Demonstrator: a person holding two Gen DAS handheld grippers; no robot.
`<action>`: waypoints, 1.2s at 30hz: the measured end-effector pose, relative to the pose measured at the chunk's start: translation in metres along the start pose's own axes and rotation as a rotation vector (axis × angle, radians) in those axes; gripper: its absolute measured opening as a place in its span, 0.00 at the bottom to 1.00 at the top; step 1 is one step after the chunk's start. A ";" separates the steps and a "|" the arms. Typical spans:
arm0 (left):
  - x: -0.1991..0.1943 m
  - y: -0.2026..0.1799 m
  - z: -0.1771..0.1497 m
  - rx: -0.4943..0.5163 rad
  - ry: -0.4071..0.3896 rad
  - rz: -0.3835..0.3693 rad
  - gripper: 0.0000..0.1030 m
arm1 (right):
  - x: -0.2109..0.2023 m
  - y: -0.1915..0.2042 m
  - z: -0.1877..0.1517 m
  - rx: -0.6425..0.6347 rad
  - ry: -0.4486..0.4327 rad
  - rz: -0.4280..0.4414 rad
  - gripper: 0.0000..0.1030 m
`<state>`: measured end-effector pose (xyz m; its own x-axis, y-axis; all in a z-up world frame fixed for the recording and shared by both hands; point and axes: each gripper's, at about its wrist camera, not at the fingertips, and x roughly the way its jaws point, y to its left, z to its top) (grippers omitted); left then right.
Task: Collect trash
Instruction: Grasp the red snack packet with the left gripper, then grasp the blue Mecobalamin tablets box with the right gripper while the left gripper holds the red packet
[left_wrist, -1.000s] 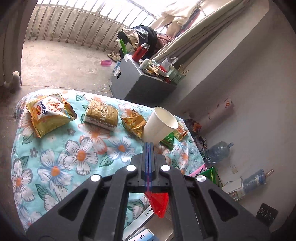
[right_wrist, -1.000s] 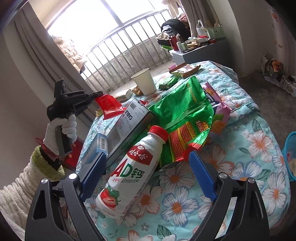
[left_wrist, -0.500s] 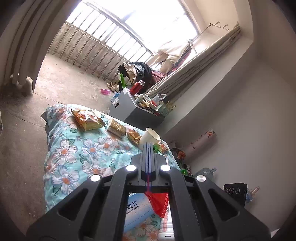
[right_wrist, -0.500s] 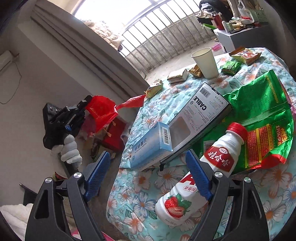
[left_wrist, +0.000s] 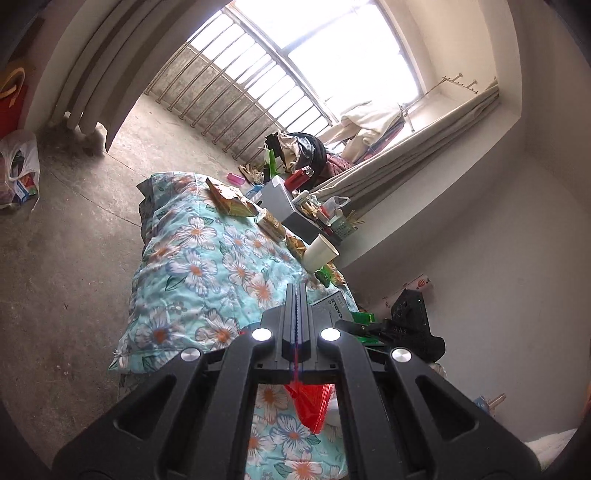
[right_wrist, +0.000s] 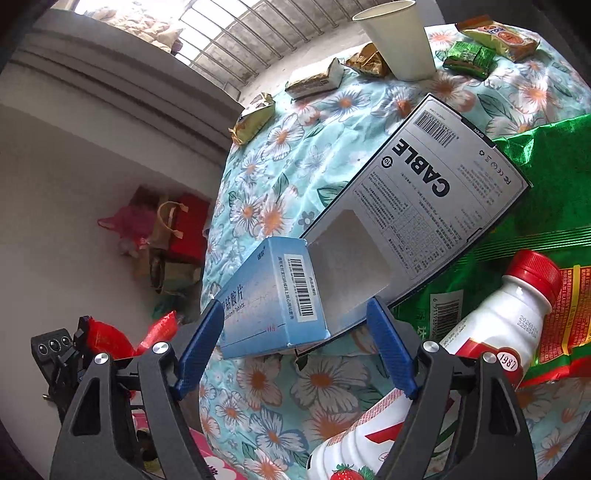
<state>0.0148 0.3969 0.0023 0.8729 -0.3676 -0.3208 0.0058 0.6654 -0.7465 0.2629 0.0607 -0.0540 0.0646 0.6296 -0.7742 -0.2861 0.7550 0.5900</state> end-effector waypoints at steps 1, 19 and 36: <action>0.002 0.003 -0.006 -0.004 0.013 0.005 0.00 | 0.001 0.001 0.001 0.007 0.016 0.006 0.76; 0.083 0.033 -0.044 -0.017 0.190 0.137 0.00 | 0.028 0.009 -0.001 -0.017 0.164 0.042 0.45; 0.099 0.042 -0.047 -0.029 0.229 0.201 0.00 | 0.002 0.039 -0.075 -0.123 0.192 0.266 0.30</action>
<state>0.0782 0.3577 -0.0883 0.7228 -0.3696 -0.5839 -0.1724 0.7218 -0.6703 0.1800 0.0773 -0.0499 -0.2054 0.7467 -0.6327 -0.3829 0.5336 0.7541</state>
